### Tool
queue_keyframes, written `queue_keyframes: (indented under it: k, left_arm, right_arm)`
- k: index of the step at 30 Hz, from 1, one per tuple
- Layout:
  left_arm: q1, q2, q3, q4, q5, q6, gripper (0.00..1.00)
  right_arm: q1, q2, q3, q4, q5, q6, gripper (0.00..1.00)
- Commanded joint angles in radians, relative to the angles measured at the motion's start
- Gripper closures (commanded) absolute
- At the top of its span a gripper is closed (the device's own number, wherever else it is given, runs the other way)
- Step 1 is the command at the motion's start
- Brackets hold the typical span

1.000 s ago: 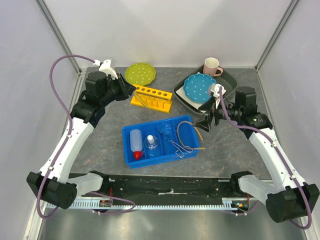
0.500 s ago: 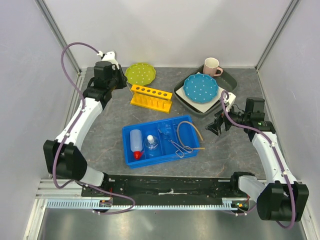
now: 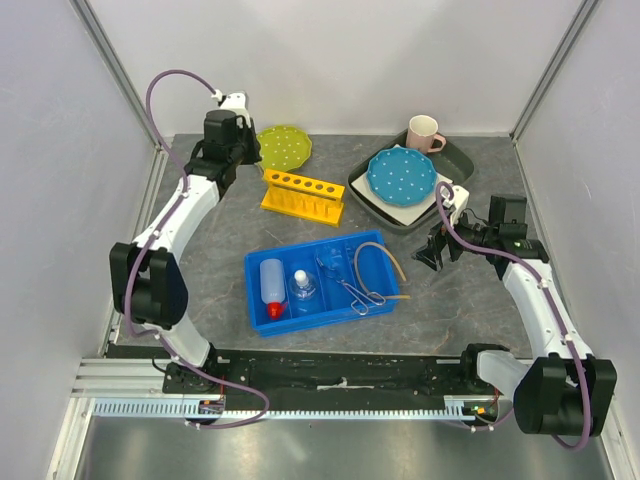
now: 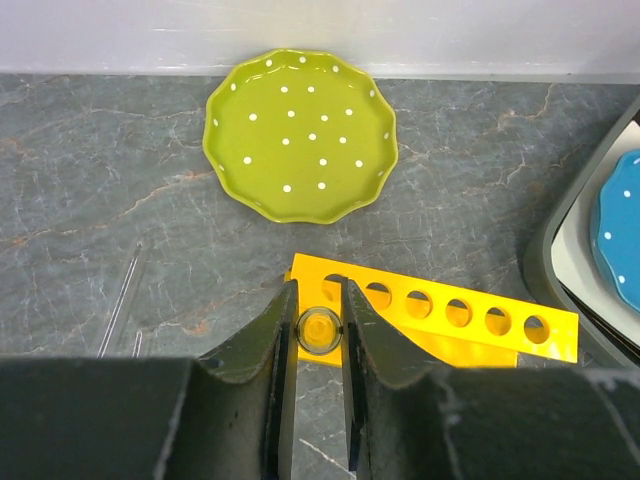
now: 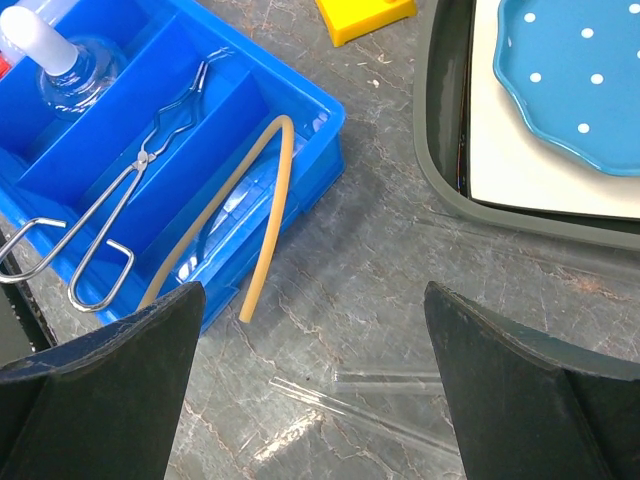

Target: Organize the chemistry lab equipment

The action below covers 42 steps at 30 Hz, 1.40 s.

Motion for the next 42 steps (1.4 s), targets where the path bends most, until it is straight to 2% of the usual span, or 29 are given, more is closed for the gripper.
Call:
queue_keyframes:
  k: [1,31,42]
  left_arm:
    - [-0.001,0.029,0.059,0.059,0.006,0.042,0.89]
    - [0.001,0.128,0.047,0.05,0.041,0.042,0.88]
    - [-0.002,0.151,-0.023,0.068,0.044,0.066,0.85]
  right_arm:
    - [-0.007,0.009,0.006,0.004,-0.008,-0.034,0.02]
    - [-0.019,0.025,0.012,-0.013,-0.024,-0.05,0.02]
    - [-0.024,0.03,0.012,-0.016,-0.027,-0.053,0.02]
